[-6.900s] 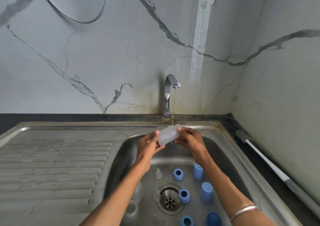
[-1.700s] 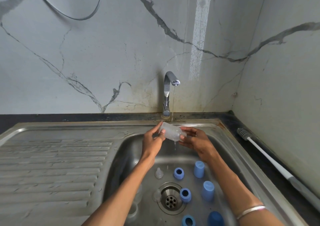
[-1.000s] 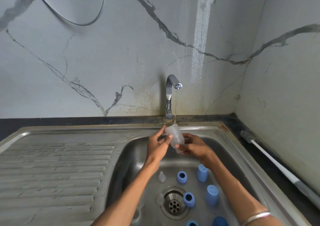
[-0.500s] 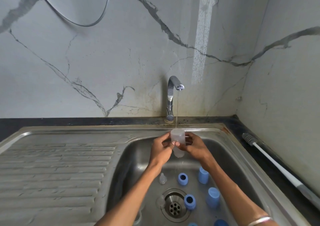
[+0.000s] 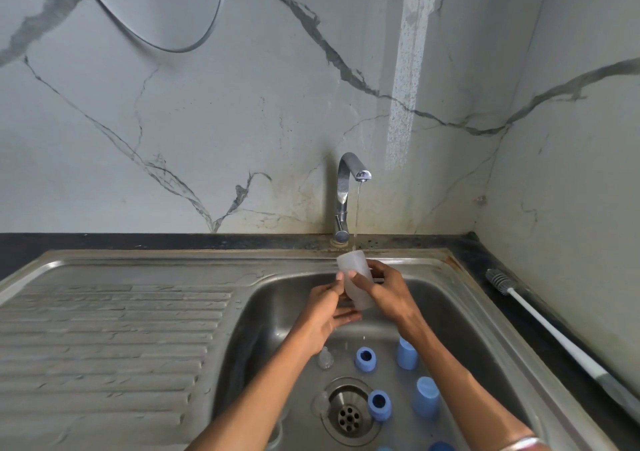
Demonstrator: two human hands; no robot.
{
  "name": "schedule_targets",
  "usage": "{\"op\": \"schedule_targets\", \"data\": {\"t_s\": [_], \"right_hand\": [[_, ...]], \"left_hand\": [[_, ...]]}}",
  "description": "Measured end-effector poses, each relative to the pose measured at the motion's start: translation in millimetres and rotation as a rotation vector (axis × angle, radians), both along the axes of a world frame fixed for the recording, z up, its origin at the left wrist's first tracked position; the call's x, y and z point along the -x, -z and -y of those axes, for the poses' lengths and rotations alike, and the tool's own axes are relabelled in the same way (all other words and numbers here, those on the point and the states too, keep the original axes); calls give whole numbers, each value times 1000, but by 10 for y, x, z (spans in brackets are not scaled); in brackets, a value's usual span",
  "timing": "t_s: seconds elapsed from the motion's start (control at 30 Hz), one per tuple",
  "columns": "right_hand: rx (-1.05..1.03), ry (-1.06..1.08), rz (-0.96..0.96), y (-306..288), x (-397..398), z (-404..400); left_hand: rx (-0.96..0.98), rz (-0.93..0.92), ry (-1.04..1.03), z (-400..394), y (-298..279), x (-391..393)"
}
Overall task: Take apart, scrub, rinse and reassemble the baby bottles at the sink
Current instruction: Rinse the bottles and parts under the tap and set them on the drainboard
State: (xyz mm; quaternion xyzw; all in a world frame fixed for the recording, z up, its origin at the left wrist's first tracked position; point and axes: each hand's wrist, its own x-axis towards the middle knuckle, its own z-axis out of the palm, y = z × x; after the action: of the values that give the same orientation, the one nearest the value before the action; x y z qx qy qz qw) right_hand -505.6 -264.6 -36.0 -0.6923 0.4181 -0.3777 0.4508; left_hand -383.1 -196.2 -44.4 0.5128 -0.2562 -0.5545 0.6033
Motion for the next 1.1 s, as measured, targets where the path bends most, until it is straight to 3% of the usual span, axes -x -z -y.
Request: {"op": "schedule_targets", "data": {"t_s": [0.27, 0.47, 0.57, 0.63, 0.73, 0.83, 1.1], "right_hand": [[-453, -81, 500, 71, 68, 39], [-401, -140, 289, 102, 124, 65], [-240, -92, -75, 82, 129, 34], [-134, -98, -213, 87, 103, 4], [-26, -89, -194, 102, 62, -8], [-7, -74, -152, 73, 52, 6], [89, -5, -153, 72, 25, 0]], "left_hand": [[136, -82, -183, 47, -10, -58], [230, 70, -361, 79, 7, -112], [253, 183, -373, 88, 13, -102], [298, 307, -303, 87, 11, -52], [377, 459, -174, 56, 1, 40], [375, 550, -178, 25, 12, 45], [181, 375, -197, -6, 42, -31]]}}
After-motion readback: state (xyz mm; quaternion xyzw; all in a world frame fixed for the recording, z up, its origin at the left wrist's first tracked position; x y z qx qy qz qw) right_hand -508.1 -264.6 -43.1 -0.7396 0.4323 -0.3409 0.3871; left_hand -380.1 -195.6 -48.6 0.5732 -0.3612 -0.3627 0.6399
